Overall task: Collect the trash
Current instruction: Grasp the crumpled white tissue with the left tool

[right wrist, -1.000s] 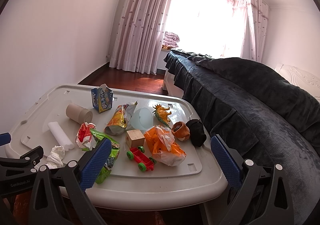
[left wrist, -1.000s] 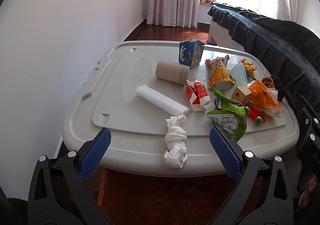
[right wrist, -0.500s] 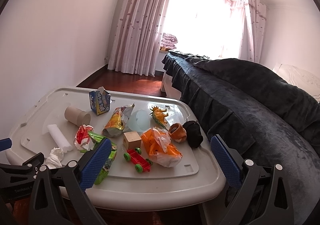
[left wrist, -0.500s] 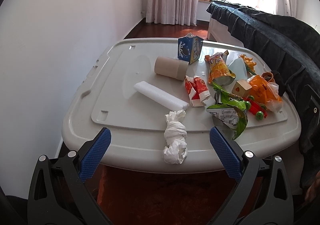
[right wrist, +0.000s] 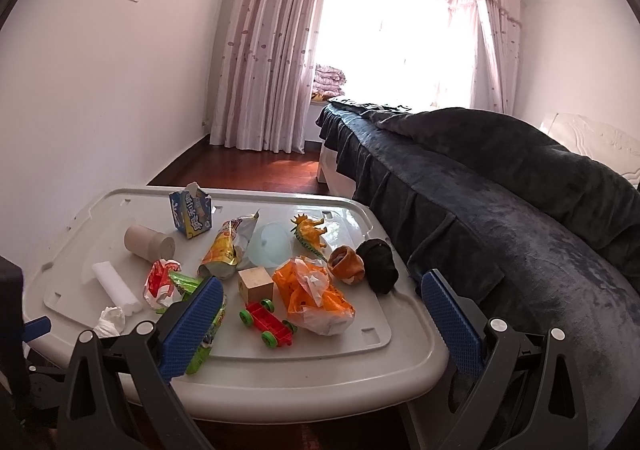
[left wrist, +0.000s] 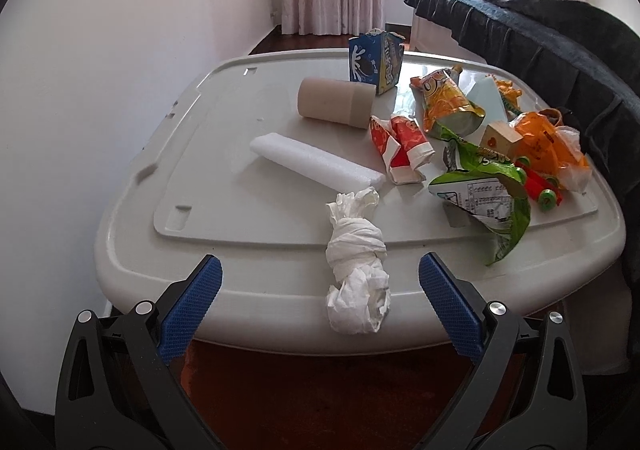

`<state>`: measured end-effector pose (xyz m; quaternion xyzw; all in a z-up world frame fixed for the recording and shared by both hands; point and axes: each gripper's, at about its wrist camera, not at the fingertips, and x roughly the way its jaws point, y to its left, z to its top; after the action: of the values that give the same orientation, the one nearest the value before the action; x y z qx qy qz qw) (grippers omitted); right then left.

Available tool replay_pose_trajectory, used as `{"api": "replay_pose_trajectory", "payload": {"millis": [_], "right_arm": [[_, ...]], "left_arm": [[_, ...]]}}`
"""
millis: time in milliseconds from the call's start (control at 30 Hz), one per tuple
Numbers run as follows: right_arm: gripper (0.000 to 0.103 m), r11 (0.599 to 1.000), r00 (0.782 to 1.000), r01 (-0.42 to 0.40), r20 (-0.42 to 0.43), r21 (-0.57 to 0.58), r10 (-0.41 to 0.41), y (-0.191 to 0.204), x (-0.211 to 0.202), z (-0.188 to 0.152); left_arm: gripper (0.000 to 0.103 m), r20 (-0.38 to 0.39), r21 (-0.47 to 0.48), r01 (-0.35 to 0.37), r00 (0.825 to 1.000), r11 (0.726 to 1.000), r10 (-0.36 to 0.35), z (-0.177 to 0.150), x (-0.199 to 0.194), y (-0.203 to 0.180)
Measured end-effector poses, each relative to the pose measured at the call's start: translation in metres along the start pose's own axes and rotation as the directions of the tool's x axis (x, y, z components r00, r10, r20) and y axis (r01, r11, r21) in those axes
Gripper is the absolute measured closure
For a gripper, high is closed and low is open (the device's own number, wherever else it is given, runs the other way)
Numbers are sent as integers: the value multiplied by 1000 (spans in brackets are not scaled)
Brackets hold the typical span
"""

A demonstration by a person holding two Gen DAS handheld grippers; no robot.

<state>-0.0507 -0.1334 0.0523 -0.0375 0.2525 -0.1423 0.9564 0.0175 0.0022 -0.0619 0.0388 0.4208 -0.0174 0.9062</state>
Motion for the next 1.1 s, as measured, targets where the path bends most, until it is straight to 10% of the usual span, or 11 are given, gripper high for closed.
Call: {"api": "replay_pose_trajectory", "payload": {"millis": [133,233,400,1100], "right_arm": [[5,1000,1000,6,-1,9,-6,-6,0,1],[5,1000,1000,11,-10,22,-10,-10,2,-1],[5,1000,1000,11,-21,17,-11,-10,6,-4],[5,990,991,-119,-77,-72,114,49,25,-18]], "left_arm": [[11,-5,24,-12,1000,1000,13,3,19,-8],[46,-50,22,30,998,999,-29,1,34,-10],[71,7,34,49,999,998,-50,-3,28,-12],[72,92,-23,117,989,993,-114,0,-34,16]]}}
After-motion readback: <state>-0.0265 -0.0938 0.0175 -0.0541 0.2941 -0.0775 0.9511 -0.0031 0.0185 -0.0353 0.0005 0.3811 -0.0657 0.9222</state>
